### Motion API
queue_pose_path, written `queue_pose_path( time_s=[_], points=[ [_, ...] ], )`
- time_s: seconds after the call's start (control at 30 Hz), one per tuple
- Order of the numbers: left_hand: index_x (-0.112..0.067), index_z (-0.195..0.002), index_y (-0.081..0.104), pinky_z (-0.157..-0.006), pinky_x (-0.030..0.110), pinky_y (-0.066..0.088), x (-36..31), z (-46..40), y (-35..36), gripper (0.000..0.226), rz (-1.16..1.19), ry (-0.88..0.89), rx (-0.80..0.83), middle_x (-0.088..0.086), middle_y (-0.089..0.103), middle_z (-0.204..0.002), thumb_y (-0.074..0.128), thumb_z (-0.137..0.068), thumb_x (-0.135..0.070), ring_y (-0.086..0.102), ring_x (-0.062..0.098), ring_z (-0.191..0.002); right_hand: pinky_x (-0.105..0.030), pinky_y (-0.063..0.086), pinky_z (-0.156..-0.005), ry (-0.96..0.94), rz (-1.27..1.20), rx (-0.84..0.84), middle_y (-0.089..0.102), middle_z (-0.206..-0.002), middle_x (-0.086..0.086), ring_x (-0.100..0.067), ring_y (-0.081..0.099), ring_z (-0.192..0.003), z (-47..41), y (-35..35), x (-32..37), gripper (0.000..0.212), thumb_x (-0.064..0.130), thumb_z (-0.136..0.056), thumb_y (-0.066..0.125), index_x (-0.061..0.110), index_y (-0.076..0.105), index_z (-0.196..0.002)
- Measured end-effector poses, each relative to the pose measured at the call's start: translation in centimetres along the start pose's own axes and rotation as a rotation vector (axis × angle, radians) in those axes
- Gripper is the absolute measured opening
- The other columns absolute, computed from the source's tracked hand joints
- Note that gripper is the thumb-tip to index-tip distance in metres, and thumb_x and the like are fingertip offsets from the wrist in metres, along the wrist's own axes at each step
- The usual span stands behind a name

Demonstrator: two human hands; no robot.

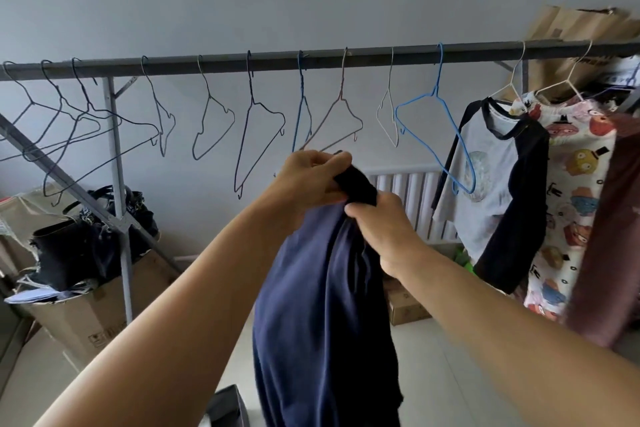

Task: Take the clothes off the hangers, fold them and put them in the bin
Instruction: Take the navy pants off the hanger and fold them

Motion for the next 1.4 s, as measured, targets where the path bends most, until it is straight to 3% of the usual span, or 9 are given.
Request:
queue_pose_path(
  time_s=[0.17, 0.27, 0.37, 0.6, 0.73, 0.87, 1.03, 1.2, 1.4],
  points=[
    [-0.012, -0.109, 0.067, -0.078, 0.024, 0.047, 3.8, 1.6, -4.1, 0.018, -0.013, 0.082, -0.077, 0.002, 0.071, -0.099, 0.066, -0.092, -0.018, 0.065, 0.003, -0.088, -0.04, 0.052, -0.086, 0.257, -0.177, 0.071, 0.073, -0.088, -0.012, -0.03, 0.068, -0.087, -0.5, -2.1, 0.1, 0.015, 0.015, -0.09, 0.058, 0.007, 0.069, -0.096],
    [-0.015, -0.128, 0.055, -0.081, 0.022, 0.047, 10.1, 2.5, -5.5, 0.052, 0.045, -0.133, -0.116, 0.002, 0.066, -0.118, 0.077, -0.083, -0.029, 0.062, 0.007, -0.102, -0.032, 0.054, -0.069, 0.28, -0.22, 0.137, 0.073, -0.069, -0.006, -0.021, 0.069, -0.066, -0.6, -3.7, 1.0, 0.016, 0.019, -0.09, 0.057, 0.009, 0.069, -0.085],
    [-0.007, -0.139, 0.046, -0.112, 0.038, 0.038, 14.9, 3.3, -4.5, 0.096, 0.262, -0.296, 0.007, 0.011, 0.057, -0.139, 0.085, -0.065, -0.055, 0.053, 0.018, -0.128, -0.032, 0.055, -0.065, 0.27, -0.3, 0.203, 0.074, -0.074, -0.008, -0.021, 0.07, -0.063, -0.8, -5.3, 2.3, 0.024, 0.021, -0.09, 0.054, 0.008, 0.072, -0.081],
    [-0.014, -0.103, 0.076, -0.08, 0.033, 0.052, 15.9, 5.3, -0.9, 0.101, 0.533, -0.465, 0.269, 0.008, 0.074, -0.11, 0.096, -0.014, -0.057, 0.072, 0.019, -0.096, -0.03, 0.061, -0.064, 0.162, -0.493, 0.27, 0.074, -0.078, -0.01, -0.022, 0.072, -0.066, -1.5, -8.3, 5.1, 0.029, 0.017, -0.089, 0.049, 0.005, 0.074, -0.08],
    [-0.007, -0.107, 0.074, -0.075, 0.034, 0.059, 13.2, 5.6, -0.3, 0.087, 0.527, -0.36, 0.355, 0.017, 0.072, -0.11, 0.101, -0.03, -0.037, 0.072, 0.028, -0.094, -0.032, 0.06, -0.071, 0.144, -0.502, 0.255, 0.074, -0.08, -0.009, -0.021, 0.072, -0.069, -1.8, -9.6, 5.0, 0.023, 0.018, -0.075, 0.057, 0.006, 0.076, -0.078],
    [-0.014, -0.102, 0.078, -0.078, 0.036, 0.059, 10.8, 5.6, -0.1, 0.044, 0.53, -0.237, 0.333, 0.016, 0.072, -0.114, 0.089, -0.061, -0.027, 0.072, 0.028, -0.098, -0.032, 0.061, -0.066, 0.18, -0.511, 0.179, 0.075, -0.082, -0.009, -0.022, 0.073, -0.071, -2.5, -10.7, 4.2, 0.024, 0.018, -0.079, 0.056, 0.005, 0.076, -0.08],
    [-0.01, -0.108, 0.076, -0.078, 0.035, 0.059, 8.9, 5.6, 0.1, 0.077, 0.547, -0.241, 0.357, 0.016, 0.073, -0.109, 0.096, -0.041, -0.043, 0.072, 0.028, -0.095, -0.031, 0.061, -0.064, 0.154, -0.577, 0.219, 0.075, -0.079, -0.008, -0.021, 0.073, -0.069, -2.3, -10.8, 4.3, 0.024, 0.02, -0.069, 0.057, 0.008, 0.078, -0.071],
    [-0.009, -0.121, 0.07, -0.095, 0.04, 0.054, 6.4, 3.9, -0.1, 0.085, 0.705, -0.172, 0.423, 0.014, 0.069, -0.12, 0.084, -0.057, -0.063, 0.066, 0.028, -0.113, -0.027, 0.06, -0.062, 0.096, -0.535, 0.321, 0.074, -0.07, -0.008, -0.019, 0.071, -0.061, -1.5, -9.9, 6.0, 0.024, 0.016, -0.068, 0.055, 0.006, 0.077, -0.064],
    [-0.012, -0.117, 0.072, -0.092, 0.038, 0.055, 4.5, 2.2, -2.2, 0.073, 0.698, -0.028, 0.24, 0.011, 0.07, -0.119, 0.091, -0.055, -0.045, 0.066, 0.026, -0.11, -0.025, 0.059, -0.055, 0.099, -0.369, 0.368, 0.072, -0.065, -0.008, -0.018, 0.07, -0.055, -1.2, -10.2, 5.8, 0.045, 0.011, -0.089, 0.044, 0.008, 0.077, -0.058]
  ],
)
Point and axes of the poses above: each hand's wrist, its own z-axis away from the middle knuckle, its own y-axis out of the palm, x = y × z, the point moved 6 cm from there along -z, towards the middle knuckle
